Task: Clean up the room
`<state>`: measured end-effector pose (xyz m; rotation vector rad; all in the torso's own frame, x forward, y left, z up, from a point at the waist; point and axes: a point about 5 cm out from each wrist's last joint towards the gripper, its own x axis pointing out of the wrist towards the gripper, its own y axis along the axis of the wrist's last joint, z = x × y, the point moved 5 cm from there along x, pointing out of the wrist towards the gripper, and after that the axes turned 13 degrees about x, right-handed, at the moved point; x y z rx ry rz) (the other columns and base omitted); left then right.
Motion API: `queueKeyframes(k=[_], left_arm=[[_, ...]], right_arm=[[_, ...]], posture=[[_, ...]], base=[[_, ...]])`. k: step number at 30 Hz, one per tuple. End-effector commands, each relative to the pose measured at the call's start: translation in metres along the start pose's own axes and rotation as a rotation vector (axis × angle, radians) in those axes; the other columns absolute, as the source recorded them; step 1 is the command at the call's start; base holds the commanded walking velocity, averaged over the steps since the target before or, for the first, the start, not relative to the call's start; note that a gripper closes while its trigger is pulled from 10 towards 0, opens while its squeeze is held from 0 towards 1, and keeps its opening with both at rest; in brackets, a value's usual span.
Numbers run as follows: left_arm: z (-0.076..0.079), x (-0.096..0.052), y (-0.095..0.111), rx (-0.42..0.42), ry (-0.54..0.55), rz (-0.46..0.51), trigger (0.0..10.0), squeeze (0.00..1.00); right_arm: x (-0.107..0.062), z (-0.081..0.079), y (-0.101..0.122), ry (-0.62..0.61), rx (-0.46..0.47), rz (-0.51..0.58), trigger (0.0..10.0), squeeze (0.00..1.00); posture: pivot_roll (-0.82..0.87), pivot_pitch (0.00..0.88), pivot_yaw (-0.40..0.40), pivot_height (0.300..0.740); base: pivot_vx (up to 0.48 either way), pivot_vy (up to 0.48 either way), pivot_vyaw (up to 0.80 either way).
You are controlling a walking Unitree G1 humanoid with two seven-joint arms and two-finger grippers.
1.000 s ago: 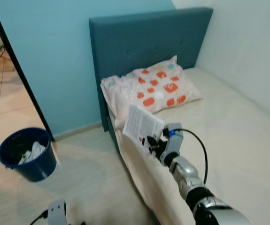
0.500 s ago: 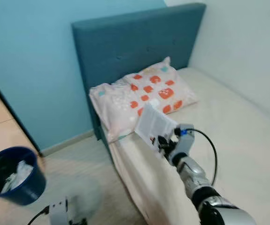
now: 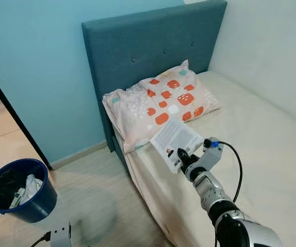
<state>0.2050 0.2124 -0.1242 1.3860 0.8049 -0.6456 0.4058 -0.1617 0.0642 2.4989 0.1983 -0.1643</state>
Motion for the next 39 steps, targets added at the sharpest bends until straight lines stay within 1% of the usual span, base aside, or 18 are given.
queueKeyframes(k=[1,3,5,6,11,16,17,23,24,27,28,30,34,35,36,37,38,39], left_arm=[[-0.008,-0.002,-0.007,0.027,0.012,-0.022,10.0,0.00],[-0.010,-0.003,-0.011,0.033,0.014,-0.026,10.0,0.00],[-0.011,-0.004,-0.012,0.038,0.015,-0.028,10.0,0.00],[-0.011,-0.004,-0.012,0.038,0.015,-0.028,10.0,0.00],[-0.018,-0.005,-0.011,0.051,0.021,-0.024,10.0,0.00],[-0.025,-0.006,-0.009,0.064,0.026,-0.009,10.0,0.00],[-0.028,-0.007,-0.008,0.068,0.027,0.000,10.0,0.00],[-0.029,-0.008,-0.009,0.069,0.028,0.003,10.0,0.00],[-0.032,-0.009,-0.008,0.072,0.028,0.015,10.0,0.00],[-0.037,-0.010,-0.007,0.077,0.028,0.035,10.0,0.00],[-0.041,-0.011,-0.004,0.077,0.034,0.054,10.0,0.00],[-0.045,-0.012,0.000,0.074,0.042,0.077,10.0,0.00],[-0.048,-0.012,0.011,0.078,0.043,0.117,10.0,0.00],[-0.049,-0.012,0.013,0.080,0.043,0.123,10.0,0.00],[-0.050,-0.013,0.015,0.084,0.041,0.133,10.0,0.00],[-0.050,-0.013,0.015,0.084,0.041,0.133,10.0,0.00],[-0.051,-0.014,0.016,0.091,0.037,0.150,10.0,0.00],[-0.051,-0.014,0.016,0.091,0.037,0.150,10.0,0.00]], right_arm=[[0.001,-0.001,0.006,0.004,0.049,0.019,10.0,0.00],[0.001,0.003,0.015,-0.013,0.147,0.057,10.0,0.00],[0.001,0.005,0.018,-0.024,0.200,0.073,10.0,0.00],[0.001,0.005,0.018,-0.024,0.200,0.073,10.0,0.00],[-0.003,0.019,0.021,-0.091,0.216,0.075,10.0,0.00],[-0.002,0.020,0.033,-0.104,0.184,0.077,10.0,0.00],[-0.002,0.023,0.040,-0.124,0.169,0.085,10.0,0.00],[-0.003,0.025,0.044,-0.128,0.175,0.092,10.0,0.00],[-0.004,0.028,0.048,-0.136,0.186,0.096,10.0,0.00],[-0.005,0.029,0.054,-0.131,0.215,0.105,10.0,0.00],[-0.004,0.024,0.054,-0.085,0.246,0.098,10.0,0.00],[-0.001,0.015,0.051,-0.032,0.254,0.072,10.0,0.00],[0.000,0.012,0.048,-0.015,0.271,0.052,10.0,0.00],[-0.001,0.012,0.048,-0.018,0.277,0.053,10.0,0.00],[-0.003,0.019,0.052,-0.034,0.337,0.073,10.0,0.00],[-0.003,0.019,0.052,-0.034,0.337,0.073,10.0,0.00],[-0.008,0.031,0.058,-0.070,0.411,0.101,10.0,0.00],[-0.008,0.031,0.058,-0.070,0.411,0.101,10.0,0.00]], posture=[[-0.04,0.153,-0.003,0.725],[-0.02,0.168,0.005,0.715],[-0.02,0.168,0.005,0.705],[-0.02,0.168,0.005,0.705],[0.00,0.201,0.020,0.680],[0.01,0.240,0.031,0.650],[0.02,0.261,0.032,0.640],[0.03,0.269,0.033,0.610],[0.05,0.317,0.044,0.605],[0.06,0.332,0.045,0.596],[0.07,0.352,0.049,0.592],[0.09,0.372,0.052,0.592],[0.09,0.383,0.055,0.592],[0.09,0.383,0.055,0.592],[0.11,0.413,0.063,0.592],[0.11,0.413,0.063,0.592],[0.13,0.434,0.069,0.592],[0.13,0.434,0.069,0.592]], base=[[0.000,0.000,0.00],[0.000,0.000,0.00],[0.000,0.000,0.00],[0.000,0.000,0.00],[0.000,0.000,0.00],[0.000,0.000,0.00],[0.000,0.000,0.00],[0.000,0.000,0.00],[0.000,0.000,0.00],[0.000,0.000,0.00],[0.000,0.000,0.00],[0.000,0.000,0.00],[0.000,0.000,0.00],[0.000,0.000,0.00],[0.000,0.000,0.00],[0.000,0.000,0.00],[0.000,0.000,0.00],[0.000,0.000,0.00]])
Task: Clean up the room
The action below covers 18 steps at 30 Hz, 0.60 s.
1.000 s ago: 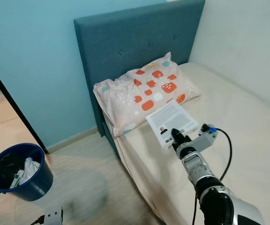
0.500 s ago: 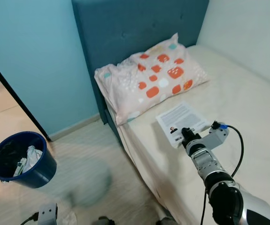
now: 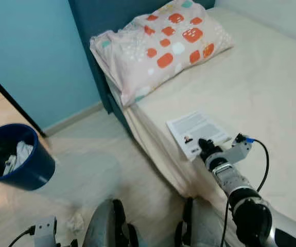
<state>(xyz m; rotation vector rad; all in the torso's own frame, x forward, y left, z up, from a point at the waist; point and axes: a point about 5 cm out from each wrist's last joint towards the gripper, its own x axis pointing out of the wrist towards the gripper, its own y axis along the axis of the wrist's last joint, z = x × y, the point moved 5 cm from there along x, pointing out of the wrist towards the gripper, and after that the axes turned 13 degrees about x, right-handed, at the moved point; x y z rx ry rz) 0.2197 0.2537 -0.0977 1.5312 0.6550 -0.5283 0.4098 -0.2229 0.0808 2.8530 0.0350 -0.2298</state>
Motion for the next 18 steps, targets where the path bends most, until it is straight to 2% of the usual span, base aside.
queueKeyframes(k=[1,5,8,9,10,11,13,17,18], left_arm=[[-0.012,-0.008,-0.015,0.009,0.014,-0.030,10.0,0.00],[-0.015,-0.010,-0.015,0.018,0.010,-0.015,10.0,0.00],[-0.021,-0.016,-0.017,0.043,0.001,0.009,10.0,0.00],[-0.021,-0.016,-0.017,0.043,0.001,0.009,10.0,0.00],[-0.024,-0.018,-0.017,0.046,0.002,0.017,10.0,0.00],[-0.024,-0.018,-0.017,0.046,0.002,0.017,10.0,0.00],[-0.028,-0.022,-0.017,0.045,0.007,0.032,10.0,0.00],[-0.032,-0.029,-0.021,0.046,0.008,0.050,10.0,0.00],[-0.032,-0.032,-0.023,0.049,0.005,0.052,10.0,0.00]], right_arm=[[-0.005,0.014,0.007,-0.055,0.071,0.026,10.0,0.00],[-0.007,0.019,0.012,-0.081,0.071,0.030,10.0,0.00],[-0.001,-0.008,0.016,0.046,0.047,-0.025,10.0,0.00],[-0.001,-0.008,0.016,0.046,0.047,-0.025,10.0,0.00],[0.001,-0.021,0.013,0.097,0.013,-0.068,10.0,0.00],[0.001,-0.021,0.013,0.097,0.013,-0.068,10.0,0.00],[0.005,-0.036,0.006,0.148,-0.026,-0.129,10.0,0.00],[0.008,-0.052,0.000,0.190,-0.039,-0.186,10.0,0.00],[0.008,-0.058,-0.002,0.212,-0.071,-0.209,10.0,0.00]], posture=[[0.14,0.445,0.074,0.592],[0.15,0.464,0.083,0.592],[0.19,0.509,0.086,0.592],[0.19,0.509,0.086,0.592],[0.20,0.524,0.085,0.592],[0.20,0.524,0.085,0.592],[0.22,0.547,0.087,0.592],[0.22,0.570,0.089,0.592],[0.23,0.585,0.090,0.592]], base=[[0.000,0.000,0.00],[0.000,0.000,0.00],[0.000,0.000,0.00],[0.000,0.000,0.00],[0.000,0.000,0.00],[0.000,0.000,0.00],[0.000,0.000,0.00],[0.000,0.000,0.00],[0.000,0.000,0.00]])
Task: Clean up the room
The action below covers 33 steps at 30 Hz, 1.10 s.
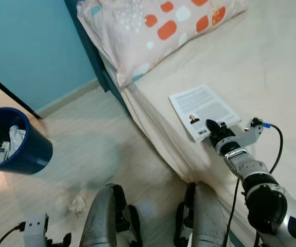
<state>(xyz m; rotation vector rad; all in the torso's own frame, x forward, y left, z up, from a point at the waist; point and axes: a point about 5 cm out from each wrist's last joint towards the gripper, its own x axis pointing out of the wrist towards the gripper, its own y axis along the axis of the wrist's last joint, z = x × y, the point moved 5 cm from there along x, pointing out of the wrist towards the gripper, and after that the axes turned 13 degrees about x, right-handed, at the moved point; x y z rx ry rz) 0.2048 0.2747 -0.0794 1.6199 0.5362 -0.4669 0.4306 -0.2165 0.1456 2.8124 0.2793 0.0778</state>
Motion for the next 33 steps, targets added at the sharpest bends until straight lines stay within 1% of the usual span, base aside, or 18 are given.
queueKeyframes(k=[1,2,3,5,7,8,10,13,15,16,19,21,24,29,30,31,32,33], left_arm=[[-0.007,-0.014,-0.025,-0.018,0.013,-0.073,10.0,0.00],[-0.008,-0.020,-0.030,-0.015,0.011,-0.074,10.0,0.00],[-0.008,-0.020,-0.030,-0.015,0.011,-0.074,10.0,0.00],[-0.010,-0.025,-0.033,-0.013,0.011,-0.075,10.0,0.00],[-0.010,-0.025,-0.033,-0.013,0.011,-0.075,10.0,0.00],[-0.010,-0.027,-0.034,-0.012,0.010,-0.076,10.0,0.00],[-0.011,-0.033,-0.035,-0.007,0.007,-0.076,10.0,0.00],[-0.012,-0.035,-0.036,-0.005,0.007,-0.075,10.0,0.00],[-0.013,-0.039,-0.035,-0.003,0.006,-0.069,10.0,0.00],[-0.013,-0.039,-0.035,-0.003,0.006,-0.069,10.0,0.00],[-0.014,-0.042,-0.033,-0.007,0.010,-0.061,10.0,0.00],[-0.014,-0.042,-0.033,-0.007,0.010,-0.061,10.0,0.00],[-0.011,-0.045,-0.032,-0.014,0.005,-0.061,10.0,0.00],[-0.009,-0.047,-0.033,-0.016,0.000,-0.064,10.0,0.00],[-0.007,-0.047,-0.033,-0.017,-0.001,-0.064,10.0,0.00],[-0.007,-0.047,-0.033,-0.017,-0.001,-0.064,10.0,0.00],[-0.007,-0.047,-0.032,-0.019,0.000,-0.063,10.0,0.00],[-0.007,-0.047,-0.031,-0.020,0.001,-0.063,10.0,0.00]], right_arm=[[-0.002,0.008,-0.015,-0.021,-0.009,-0.075,10.0,0.00],[0.002,0.000,-0.016,-0.003,-0.053,-0.099,10.0,0.00],[0.002,0.000,-0.016,-0.003,-0.053,-0.099,10.0,0.00],[0.005,-0.007,-0.016,0.009,-0.083,-0.112,10.0,0.00],[0.005,-0.007,-0.016,0.009,-0.083,-0.112,10.0,0.00],[0.007,-0.012,-0.016,0.018,-0.100,-0.122,10.0,0.00],[0.014,-0.023,-0.016,0.030,-0.173,-0.139,10.0,0.00],[0.016,-0.028,-0.015,0.027,-0.210,-0.135,10.0,0.00],[0.022,-0.037,-0.005,0.009,-0.274,-0.086,10.0,0.00],[0.022,-0.037,-0.005,0.009,-0.274,-0.086,10.0,0.00],[0.027,-0.056,0.008,0.038,-0.261,-0.019,10.0,0.00],[0.027,-0.056,0.008,0.038,-0.261,-0.019,10.0,0.00],[0.032,-0.076,0.013,0.099,-0.250,0.005,10.0,0.00],[0.033,-0.080,0.013,0.110,-0.253,0.007,10.0,0.00],[0.033,-0.080,0.013,0.110,-0.257,0.006,10.0,0.15],[0.033,-0.080,0.013,0.110,-0.257,0.006,10.0,0.15],[0.033,-0.080,0.014,0.106,-0.267,0.015,10.0,1.00],[0.033,-0.080,0.016,0.102,-0.273,0.026,10.0,1.00]], posture=[[0.23,0.585,0.090,0.592],[0.23,0.600,0.091,0.592],[0.23,0.600,0.091,0.592],[0.24,0.613,0.094,0.592],[0.24,0.613,0.094,0.592],[0.24,0.625,0.097,0.592],[0.26,0.647,0.100,0.592],[0.26,0.648,0.099,0.592],[0.27,0.658,0.097,0.592],[0.27,0.658,0.097,0.592],[0.27,0.668,0.094,0.592],[0.27,0.668,0.094,0.592],[0.27,0.675,0.092,0.592],[0.27,0.678,0.090,0.592],[0.27,0.677,0.089,0.592],[0.27,0.677,0.089,0.592],[0.27,0.677,0.088,0.592],[0.27,0.670,0.087,0.592]], base=[[0.000,0.000,0.00],[0.000,0.000,0.00],[0.000,0.000,0.00],[0.000,0.000,0.00],[0.000,0.000,0.00],[0.000,0.000,0.00],[0.000,0.000,0.00],[0.000,0.000,0.00],[0.000,0.000,0.00],[0.000,0.000,0.00],[0.000,0.000,0.00],[0.000,0.000,0.00],[0.000,0.000,0.00],[0.000,0.000,0.00],[0.000,0.000,0.00],[0.000,0.000,0.00],[0.000,0.000,0.00],[0.000,0.000,0.00]])
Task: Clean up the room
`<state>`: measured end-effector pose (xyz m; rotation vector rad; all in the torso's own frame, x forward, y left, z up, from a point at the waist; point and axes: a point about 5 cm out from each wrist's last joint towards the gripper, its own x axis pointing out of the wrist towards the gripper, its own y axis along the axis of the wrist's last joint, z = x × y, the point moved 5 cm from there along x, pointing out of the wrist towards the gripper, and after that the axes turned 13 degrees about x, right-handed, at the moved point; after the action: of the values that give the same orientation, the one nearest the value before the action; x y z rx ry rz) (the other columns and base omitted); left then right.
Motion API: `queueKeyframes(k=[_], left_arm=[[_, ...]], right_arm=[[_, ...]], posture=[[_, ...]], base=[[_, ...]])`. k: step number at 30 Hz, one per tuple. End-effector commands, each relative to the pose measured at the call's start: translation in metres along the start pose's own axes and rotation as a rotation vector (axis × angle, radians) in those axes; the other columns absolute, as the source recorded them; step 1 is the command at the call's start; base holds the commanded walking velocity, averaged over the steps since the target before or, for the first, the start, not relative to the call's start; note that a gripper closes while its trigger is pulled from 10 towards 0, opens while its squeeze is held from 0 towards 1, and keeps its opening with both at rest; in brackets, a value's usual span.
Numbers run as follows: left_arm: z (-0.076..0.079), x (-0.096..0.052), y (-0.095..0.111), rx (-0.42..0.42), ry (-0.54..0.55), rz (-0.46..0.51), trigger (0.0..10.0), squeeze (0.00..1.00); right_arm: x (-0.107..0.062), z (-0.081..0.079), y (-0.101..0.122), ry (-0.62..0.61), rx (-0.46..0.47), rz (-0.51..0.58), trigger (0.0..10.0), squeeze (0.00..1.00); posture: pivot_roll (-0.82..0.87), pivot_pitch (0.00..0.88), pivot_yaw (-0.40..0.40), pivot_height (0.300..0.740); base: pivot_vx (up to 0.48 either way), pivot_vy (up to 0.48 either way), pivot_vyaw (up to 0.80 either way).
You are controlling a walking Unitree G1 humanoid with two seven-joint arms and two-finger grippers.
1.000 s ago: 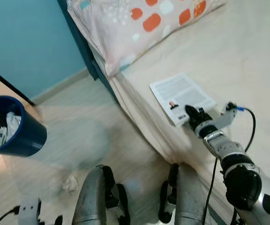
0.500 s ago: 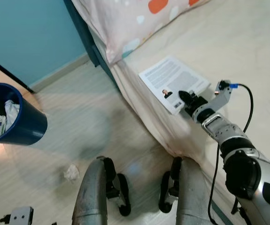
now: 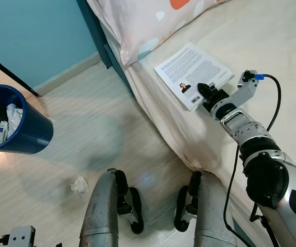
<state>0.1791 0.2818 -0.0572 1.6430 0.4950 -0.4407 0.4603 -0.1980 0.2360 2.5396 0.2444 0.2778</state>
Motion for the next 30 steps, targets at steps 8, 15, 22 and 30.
queueKeyframes(k=[8,15,22,30], left_arm=[[0.003,-0.008,-0.028,-0.050,0.014,-0.103,10.0,0.00],[0.023,0.021,-0.015,-0.084,-0.008,-0.093,10.0,0.00],[0.037,0.047,0.004,-0.106,-0.018,-0.084,10.0,0.00],[0.042,0.062,0.015,-0.126,-0.007,-0.091,10.0,0.00]], right_arm=[[-0.005,0.004,0.013,0.011,0.043,0.065,10.0,1.00],[-0.012,0.016,0.031,-0.060,-0.031,0.101,10.0,1.00],[-0.012,0.019,0.021,-0.076,-0.009,0.066,10.0,1.00],[-0.014,0.035,-0.016,-0.145,0.003,-0.064,10.0,0.78]], posture=[[0.24,0.627,0.065,0.592],[0.16,0.510,0.030,0.592],[0.10,0.391,-0.002,0.592],[0.08,0.306,-0.009,0.592]], base=[[0.000,0.000,0.00],[0.000,0.000,0.00],[0.000,0.000,0.00],[0.000,0.000,0.00]])
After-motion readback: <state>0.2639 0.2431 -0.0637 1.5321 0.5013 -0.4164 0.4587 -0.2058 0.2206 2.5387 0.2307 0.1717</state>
